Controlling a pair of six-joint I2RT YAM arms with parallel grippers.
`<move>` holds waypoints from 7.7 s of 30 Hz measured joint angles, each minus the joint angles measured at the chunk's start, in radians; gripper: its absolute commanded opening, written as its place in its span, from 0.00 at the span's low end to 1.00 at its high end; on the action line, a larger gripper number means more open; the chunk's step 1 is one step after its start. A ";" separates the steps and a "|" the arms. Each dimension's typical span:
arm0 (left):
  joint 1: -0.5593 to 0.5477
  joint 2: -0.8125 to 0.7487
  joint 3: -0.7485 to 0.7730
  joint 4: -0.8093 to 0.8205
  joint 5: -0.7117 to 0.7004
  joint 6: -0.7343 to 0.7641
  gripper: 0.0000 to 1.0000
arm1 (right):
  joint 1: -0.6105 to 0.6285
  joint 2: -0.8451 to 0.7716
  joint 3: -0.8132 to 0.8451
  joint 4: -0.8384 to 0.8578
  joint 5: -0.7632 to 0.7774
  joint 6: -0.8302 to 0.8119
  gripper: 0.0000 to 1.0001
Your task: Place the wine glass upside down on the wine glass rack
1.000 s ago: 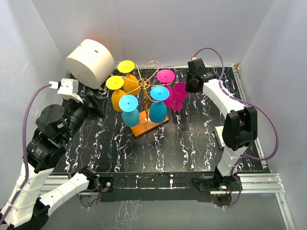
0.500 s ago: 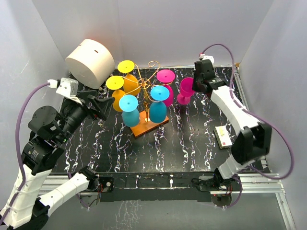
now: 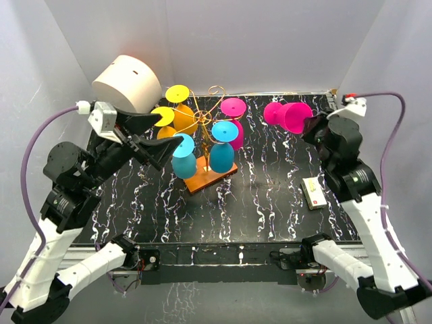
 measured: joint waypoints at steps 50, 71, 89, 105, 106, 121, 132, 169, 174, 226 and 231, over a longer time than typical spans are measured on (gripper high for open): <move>-0.283 0.681 0.059 0.799 -0.258 -1.081 0.50 | -0.001 -0.328 -0.143 0.455 -0.444 0.317 0.00; -0.288 0.742 0.093 0.966 -0.300 -1.240 0.00 | -0.007 -0.257 -0.143 0.489 -0.589 0.297 0.00; -0.247 0.728 0.118 0.917 -0.298 -1.062 0.00 | -0.005 -0.290 -0.143 0.406 -0.608 0.265 0.64; -0.126 0.691 0.108 0.811 -0.087 -0.771 0.00 | -0.005 -0.264 0.103 -0.014 -0.626 0.062 0.66; -0.126 0.691 0.108 0.800 -0.056 -0.737 0.00 | -0.005 -0.262 0.125 -0.015 -0.626 0.067 0.66; -0.127 0.692 0.136 0.705 0.261 -0.337 0.00 | -0.005 0.051 0.508 -0.099 -0.689 0.388 0.57; -0.129 0.692 0.137 0.674 0.425 -0.092 0.00 | -0.005 0.152 0.476 -0.133 -0.787 0.525 0.46; -0.150 0.697 0.039 0.865 0.461 -0.565 0.64 | 0.001 -0.005 0.323 -0.054 -0.573 0.598 0.00; -0.150 0.697 0.039 0.876 0.412 -0.772 0.64 | 0.001 -0.013 0.315 -0.058 -0.553 0.579 0.00; -0.050 0.938 0.515 0.581 0.254 -1.041 0.00 | 0.001 -0.191 0.200 -0.002 -0.422 0.454 0.73; 0.024 1.012 0.607 0.543 0.281 -1.027 0.00 | 0.001 -0.217 0.200 0.011 -0.380 0.442 0.73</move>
